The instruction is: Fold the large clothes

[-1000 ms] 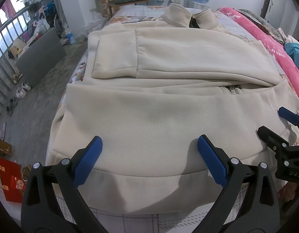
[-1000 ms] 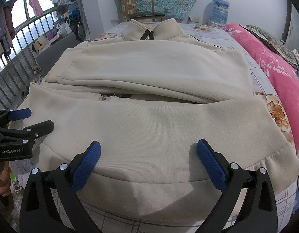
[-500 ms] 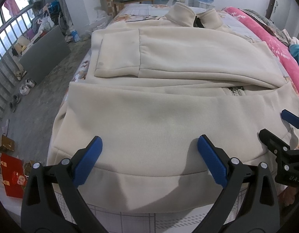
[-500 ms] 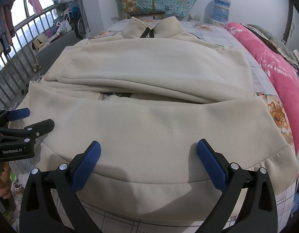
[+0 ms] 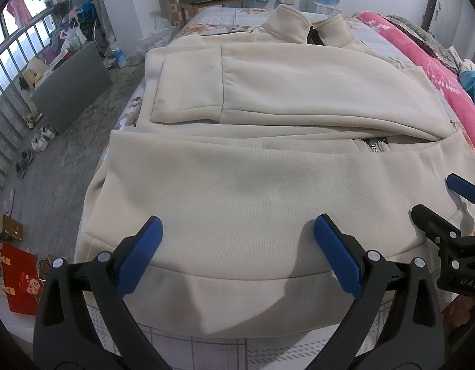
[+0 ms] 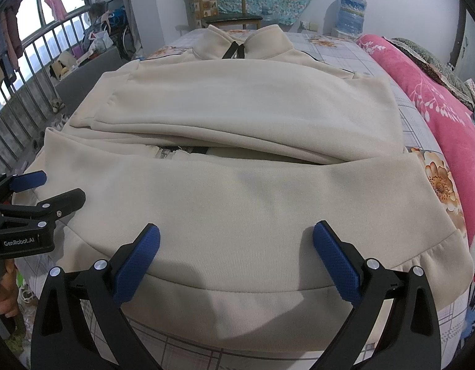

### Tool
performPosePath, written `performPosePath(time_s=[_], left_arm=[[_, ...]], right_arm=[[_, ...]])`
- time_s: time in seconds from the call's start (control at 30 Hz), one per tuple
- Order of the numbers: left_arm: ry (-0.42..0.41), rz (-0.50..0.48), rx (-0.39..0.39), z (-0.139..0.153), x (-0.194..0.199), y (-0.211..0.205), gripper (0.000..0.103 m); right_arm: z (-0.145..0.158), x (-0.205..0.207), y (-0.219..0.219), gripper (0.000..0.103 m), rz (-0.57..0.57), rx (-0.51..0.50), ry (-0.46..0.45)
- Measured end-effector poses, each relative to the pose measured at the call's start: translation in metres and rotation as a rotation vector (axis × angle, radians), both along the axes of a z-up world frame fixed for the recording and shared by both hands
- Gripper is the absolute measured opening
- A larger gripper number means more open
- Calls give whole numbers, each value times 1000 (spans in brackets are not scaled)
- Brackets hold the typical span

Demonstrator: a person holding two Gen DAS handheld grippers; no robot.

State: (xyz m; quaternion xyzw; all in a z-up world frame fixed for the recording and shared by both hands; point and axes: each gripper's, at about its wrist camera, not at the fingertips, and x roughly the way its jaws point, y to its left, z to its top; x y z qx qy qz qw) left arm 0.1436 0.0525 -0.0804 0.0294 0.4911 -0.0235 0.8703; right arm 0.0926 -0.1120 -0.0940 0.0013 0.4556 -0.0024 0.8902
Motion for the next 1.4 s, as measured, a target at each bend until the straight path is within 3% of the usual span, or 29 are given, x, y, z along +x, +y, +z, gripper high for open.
performPosePath(time_s=[1.03, 1.2, 1.4], left_arm=[[-12, -21, 13, 1, 3, -2, 96], [-61, -42, 38, 7, 0, 1, 96], [-142, -42, 4, 42, 4, 16, 96]], right_arm=[[0, 1, 1, 97, -1, -3, 3], [0, 1, 0, 97, -4, -2, 9], [2, 4, -2, 97, 1, 5, 10]])
